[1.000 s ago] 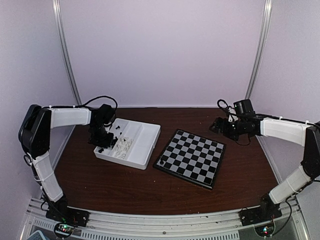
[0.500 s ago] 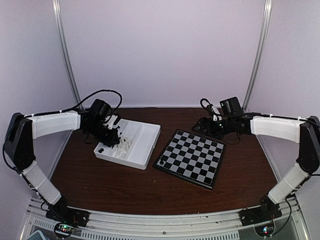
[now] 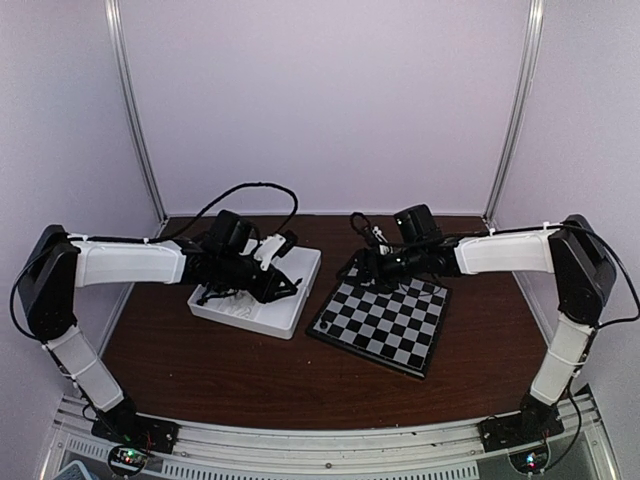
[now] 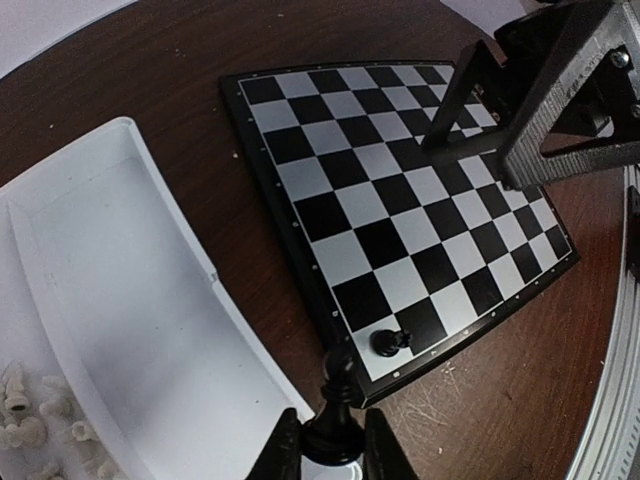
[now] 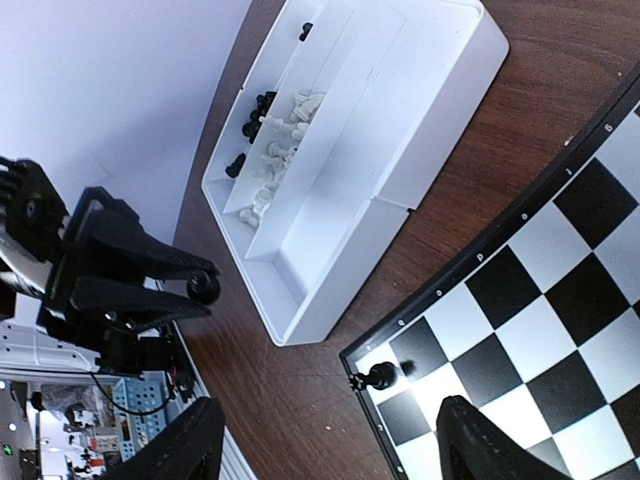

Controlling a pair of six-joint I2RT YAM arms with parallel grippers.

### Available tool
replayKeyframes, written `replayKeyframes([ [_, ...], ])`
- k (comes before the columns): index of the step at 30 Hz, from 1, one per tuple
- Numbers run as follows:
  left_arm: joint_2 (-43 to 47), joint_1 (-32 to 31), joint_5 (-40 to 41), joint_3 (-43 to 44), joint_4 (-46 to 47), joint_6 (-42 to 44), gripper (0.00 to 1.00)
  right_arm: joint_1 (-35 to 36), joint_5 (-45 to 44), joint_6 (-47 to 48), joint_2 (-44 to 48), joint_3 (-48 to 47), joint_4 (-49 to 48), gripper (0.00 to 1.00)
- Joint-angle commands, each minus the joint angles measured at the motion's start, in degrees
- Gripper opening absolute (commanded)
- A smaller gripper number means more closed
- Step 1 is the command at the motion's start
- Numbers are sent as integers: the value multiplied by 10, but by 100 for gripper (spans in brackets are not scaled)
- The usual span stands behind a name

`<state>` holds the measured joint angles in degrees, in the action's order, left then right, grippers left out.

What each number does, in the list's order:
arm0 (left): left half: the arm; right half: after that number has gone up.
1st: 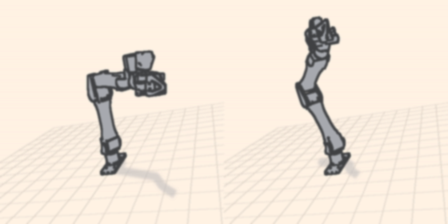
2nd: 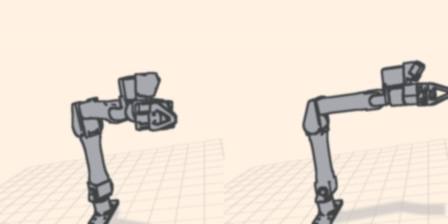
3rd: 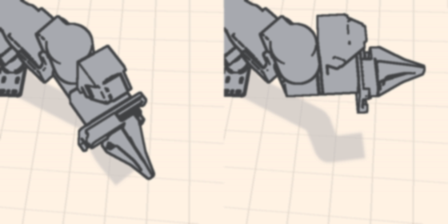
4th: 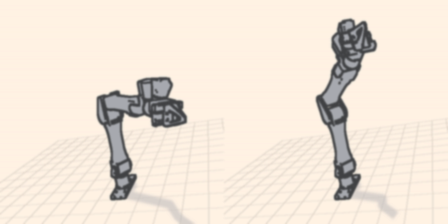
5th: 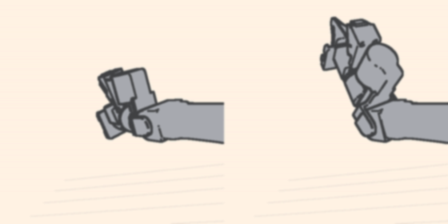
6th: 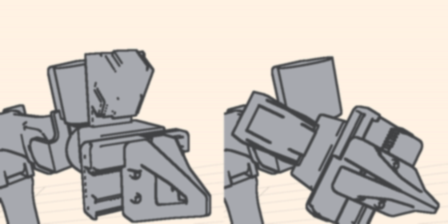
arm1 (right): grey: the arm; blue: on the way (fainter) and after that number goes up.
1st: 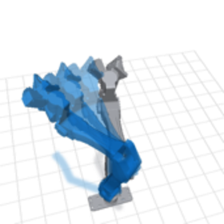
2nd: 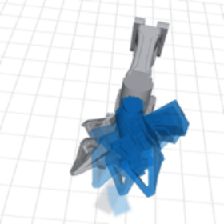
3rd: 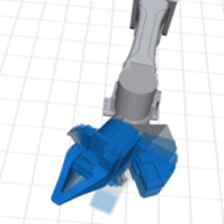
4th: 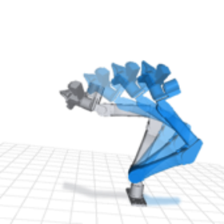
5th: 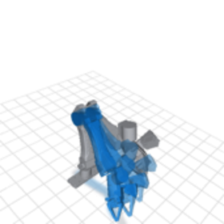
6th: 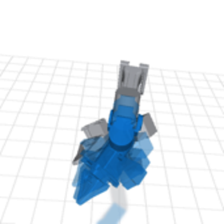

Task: Set up the chess pieces on the board
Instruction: Place the chess piece on the chessboard.

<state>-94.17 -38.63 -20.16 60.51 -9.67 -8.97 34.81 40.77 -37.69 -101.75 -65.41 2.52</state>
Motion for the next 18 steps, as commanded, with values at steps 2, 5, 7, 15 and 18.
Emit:
replayKeyframes([
  [2, -36, -12, -46, 12, 71, 31, 16, 15, 51, -29, -23, -35, -51, 72],
  [5, -50, -16, -53, 20, 71, 40, 16, 19, 65, -46, -37, -41, -76, 65],
  [7, -54, -18, -61, 22, 74, 44, 16, 21, 74, -60, -48, -43, -94, 59],
  [15, -59, -22, -80, 25, 78, 55, 16, 35, 92, -74, -91, -72, -108, 48],
  [18, -61, -24, -84, 26, 78, 58, 17, 41, 97, -76, -101, -79, -110, 44],
])
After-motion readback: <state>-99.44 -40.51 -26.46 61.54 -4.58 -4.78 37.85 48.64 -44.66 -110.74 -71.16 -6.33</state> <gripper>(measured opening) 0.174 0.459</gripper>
